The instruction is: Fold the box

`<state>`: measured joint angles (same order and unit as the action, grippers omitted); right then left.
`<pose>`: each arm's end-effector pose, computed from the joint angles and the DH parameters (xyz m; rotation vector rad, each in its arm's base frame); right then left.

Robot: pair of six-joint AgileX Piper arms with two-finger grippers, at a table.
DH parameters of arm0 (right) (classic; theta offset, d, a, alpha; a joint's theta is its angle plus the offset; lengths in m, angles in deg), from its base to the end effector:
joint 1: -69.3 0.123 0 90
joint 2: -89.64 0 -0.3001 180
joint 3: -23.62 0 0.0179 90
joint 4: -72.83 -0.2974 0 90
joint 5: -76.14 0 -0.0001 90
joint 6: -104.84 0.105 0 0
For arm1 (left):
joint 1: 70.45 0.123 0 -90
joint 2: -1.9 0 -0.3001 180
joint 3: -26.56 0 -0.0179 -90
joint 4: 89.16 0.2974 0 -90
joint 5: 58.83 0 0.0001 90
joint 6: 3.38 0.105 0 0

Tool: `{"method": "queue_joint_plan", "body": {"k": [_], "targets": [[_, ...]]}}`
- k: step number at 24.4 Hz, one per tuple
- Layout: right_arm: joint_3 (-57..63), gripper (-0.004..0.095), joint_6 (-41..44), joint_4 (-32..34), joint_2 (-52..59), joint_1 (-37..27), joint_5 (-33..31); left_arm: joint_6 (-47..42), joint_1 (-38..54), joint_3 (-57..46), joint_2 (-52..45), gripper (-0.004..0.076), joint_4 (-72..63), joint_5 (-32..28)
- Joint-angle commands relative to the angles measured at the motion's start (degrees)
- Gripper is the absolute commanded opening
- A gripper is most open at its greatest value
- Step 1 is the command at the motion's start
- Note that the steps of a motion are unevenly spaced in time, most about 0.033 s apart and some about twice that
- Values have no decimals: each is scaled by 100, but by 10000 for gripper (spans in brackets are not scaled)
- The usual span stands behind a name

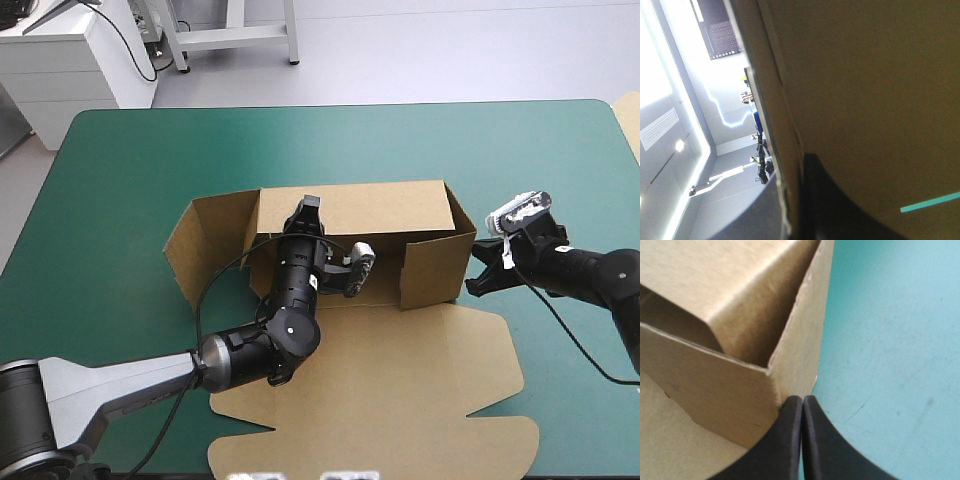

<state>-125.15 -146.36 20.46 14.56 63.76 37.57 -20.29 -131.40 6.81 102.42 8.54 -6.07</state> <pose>0.2844 0.0246 0.2852 -0.6389 2.1170 0.2961 0.2575 -0.2929 0.2613 1.5862 1.1307 1.1553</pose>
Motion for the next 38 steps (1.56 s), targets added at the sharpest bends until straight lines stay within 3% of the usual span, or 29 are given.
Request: {"method": "queue_joint_plan", "body": {"k": [1,5,11,13,17,20,26,30,31,38], "targets": [[49,-9,-701,-807,271,-46,118,61,-43,80,-213,-8,150,196],[39,118,-715,-808,247,-46,-333,41,-43,80,-213,-8,150,196],[39,627,-715,-742,247,-46,-368,17,-43,80,-213,-8,150,196],[39,739,-736,-752,206,-36,-368,19,-43,80,-213,-8,150,196],[39,728,-890,-843,-53,-36,-417,19,-43,80,-213,-8,138,196],[39,713,-1087,-1350,-257,-25,-628,19,-43,80,-213,-8,33,196],[49,713,-400,-1011,34,165,-606,19,-43,80,-213,-8,11,207],[300,713,194,-443,145,868,325,19,-43,80,-213,-8,21,208],[416,713,196,-508,155,1087,713,19,-43,80,-213,-8,60,208],[575,713,196,-753,194,1675,1856,19,-43,80,-213,-8,424,208]]}}
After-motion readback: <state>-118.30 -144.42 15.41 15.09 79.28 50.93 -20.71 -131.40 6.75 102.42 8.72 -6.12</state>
